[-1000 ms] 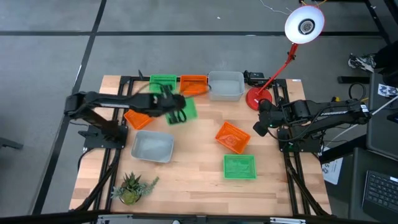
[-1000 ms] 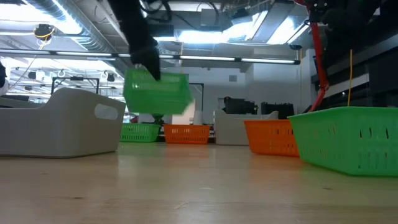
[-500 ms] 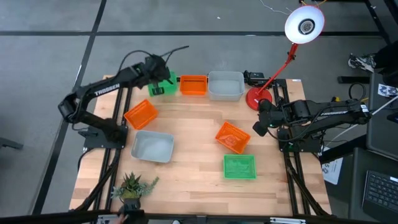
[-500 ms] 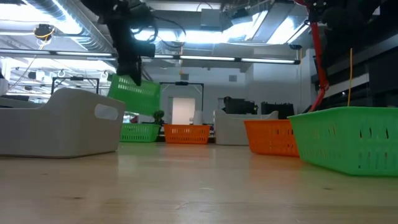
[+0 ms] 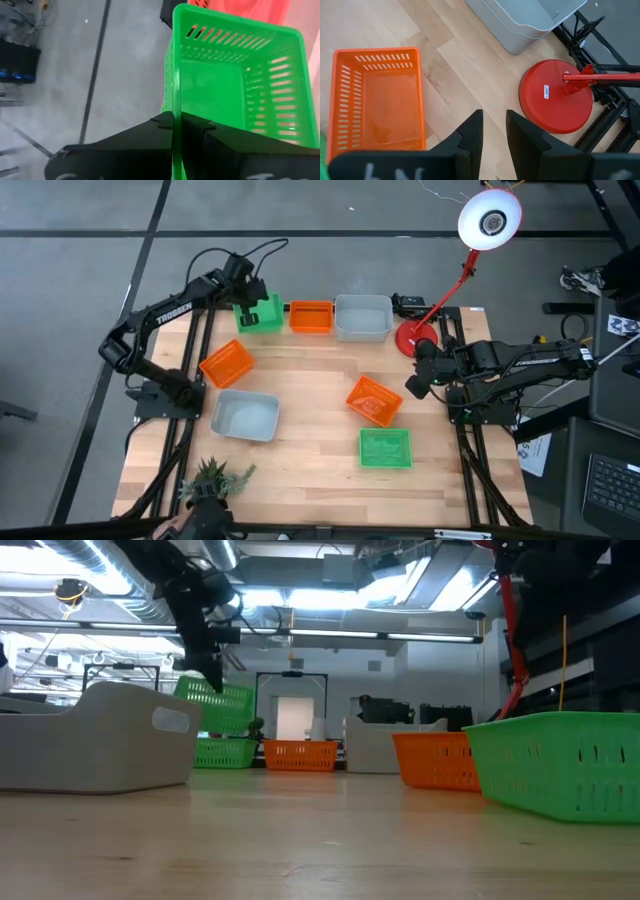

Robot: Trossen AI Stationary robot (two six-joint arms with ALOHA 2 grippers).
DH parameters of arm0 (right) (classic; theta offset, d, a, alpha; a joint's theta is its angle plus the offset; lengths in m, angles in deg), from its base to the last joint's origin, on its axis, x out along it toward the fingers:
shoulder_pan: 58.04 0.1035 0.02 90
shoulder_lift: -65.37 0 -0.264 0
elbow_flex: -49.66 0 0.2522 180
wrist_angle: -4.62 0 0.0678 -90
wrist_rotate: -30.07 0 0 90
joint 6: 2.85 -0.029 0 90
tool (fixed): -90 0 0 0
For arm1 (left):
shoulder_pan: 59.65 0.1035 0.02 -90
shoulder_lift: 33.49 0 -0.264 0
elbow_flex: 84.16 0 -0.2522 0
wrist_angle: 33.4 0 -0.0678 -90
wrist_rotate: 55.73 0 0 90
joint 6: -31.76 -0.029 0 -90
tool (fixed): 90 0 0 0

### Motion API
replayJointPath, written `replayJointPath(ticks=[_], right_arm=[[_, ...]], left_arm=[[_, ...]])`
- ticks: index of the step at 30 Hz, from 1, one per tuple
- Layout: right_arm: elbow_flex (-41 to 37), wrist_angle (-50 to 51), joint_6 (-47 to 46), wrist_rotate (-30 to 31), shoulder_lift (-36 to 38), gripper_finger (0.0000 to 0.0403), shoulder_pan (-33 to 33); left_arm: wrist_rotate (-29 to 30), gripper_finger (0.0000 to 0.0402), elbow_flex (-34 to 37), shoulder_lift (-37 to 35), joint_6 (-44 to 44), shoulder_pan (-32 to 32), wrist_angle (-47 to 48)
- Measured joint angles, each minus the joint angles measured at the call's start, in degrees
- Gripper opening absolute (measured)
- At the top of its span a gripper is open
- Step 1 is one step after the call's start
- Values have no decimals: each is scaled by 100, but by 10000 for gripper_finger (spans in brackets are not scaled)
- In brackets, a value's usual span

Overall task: Stack baskets by color
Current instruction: Stack the middle green bin on top of the top green bin

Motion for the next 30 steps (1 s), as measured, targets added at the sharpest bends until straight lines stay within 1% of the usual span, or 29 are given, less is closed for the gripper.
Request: replayJointPath(ticks=[8,11,17,30], right_arm=[[0,0,0,0,0,84,0],[0,0,2,0,0,84,-1],[0,0,0,0,0,84,0],[0,0,-10,-2,0,84,-2]], left_arm=[[-113,0,2,450,-279,85,36],[-153,0,2,461,-328,67,-19],[-471,1,2,461,-330,73,-101],[-485,51,2,461,-320,20,-99]])
